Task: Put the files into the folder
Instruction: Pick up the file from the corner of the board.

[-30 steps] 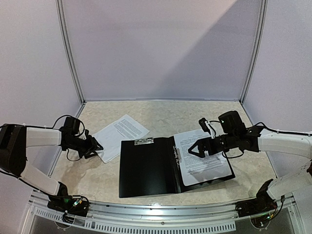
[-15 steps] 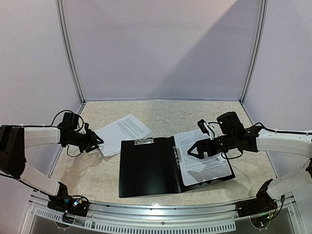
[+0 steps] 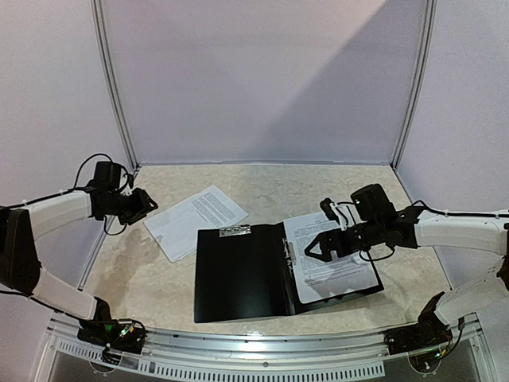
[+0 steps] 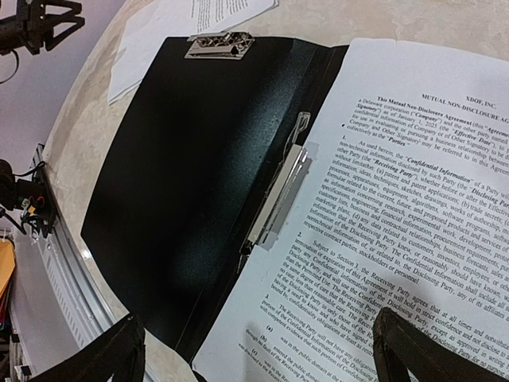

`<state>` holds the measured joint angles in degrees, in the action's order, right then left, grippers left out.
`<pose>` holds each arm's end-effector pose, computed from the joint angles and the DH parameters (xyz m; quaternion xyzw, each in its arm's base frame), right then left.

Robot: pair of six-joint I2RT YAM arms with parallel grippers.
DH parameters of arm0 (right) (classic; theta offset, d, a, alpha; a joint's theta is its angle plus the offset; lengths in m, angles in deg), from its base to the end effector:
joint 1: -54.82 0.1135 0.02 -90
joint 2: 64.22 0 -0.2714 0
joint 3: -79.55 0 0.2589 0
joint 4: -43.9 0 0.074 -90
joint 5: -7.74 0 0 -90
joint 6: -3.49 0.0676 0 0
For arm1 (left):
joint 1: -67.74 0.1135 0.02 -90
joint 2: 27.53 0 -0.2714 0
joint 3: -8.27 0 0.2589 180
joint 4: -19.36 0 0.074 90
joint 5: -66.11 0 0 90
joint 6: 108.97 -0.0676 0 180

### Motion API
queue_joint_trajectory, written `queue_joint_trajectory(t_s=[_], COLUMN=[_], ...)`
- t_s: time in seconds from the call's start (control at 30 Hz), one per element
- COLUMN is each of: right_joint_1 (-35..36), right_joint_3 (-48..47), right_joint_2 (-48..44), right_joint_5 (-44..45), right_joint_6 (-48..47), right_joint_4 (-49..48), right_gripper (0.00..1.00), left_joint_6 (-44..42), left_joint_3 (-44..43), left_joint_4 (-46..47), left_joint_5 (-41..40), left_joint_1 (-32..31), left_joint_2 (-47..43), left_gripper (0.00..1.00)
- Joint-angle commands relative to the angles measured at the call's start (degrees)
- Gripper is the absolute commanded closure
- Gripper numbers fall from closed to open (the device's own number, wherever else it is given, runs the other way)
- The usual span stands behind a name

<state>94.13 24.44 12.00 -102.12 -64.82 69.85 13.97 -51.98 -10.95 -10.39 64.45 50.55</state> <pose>0.2103 0.2019 0.1831 -0.2028 0.8962 0.3213 0.2292 0.3022 -0.0332 0.1957 -0.1967 0.9074 -0.2146 0.3030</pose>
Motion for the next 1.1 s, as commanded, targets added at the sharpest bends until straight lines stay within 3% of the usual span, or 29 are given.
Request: queue_joint_trajectory(t_s=[0.0,0.17,0.43,1.07], right_joint_1=[0.53,0.98,1.5,1.96], right_joint_3=[-1.57,-2.11,-2.69,-3.5], right_joint_2=[0.58,1.93,2.86,3.04], right_joint_5=[0.41,-0.29,-0.27,0.01], right_joint_6=[-0.2,-0.07,-0.6,-1.26], right_joint_4=[0.72,0.72,1.09,2.61], right_gripper=[0.01,0.01,0.01,0.01], left_joint_6=[9.07,18.76,25.67,26.9], left_joint_3=[9.15,15.63,21.69,20.34], left_joint_4=[3.92,9.18,19.74,25.27], left_joint_5=[4.55,-0.22,2.12,2.66], left_joint_1=[-5.81,-14.69,-18.36,-20.53], left_joint_2=[-4.07,-7.72,-4.47,4.59], left_gripper=[0.48,0.44,0.4,0.4])
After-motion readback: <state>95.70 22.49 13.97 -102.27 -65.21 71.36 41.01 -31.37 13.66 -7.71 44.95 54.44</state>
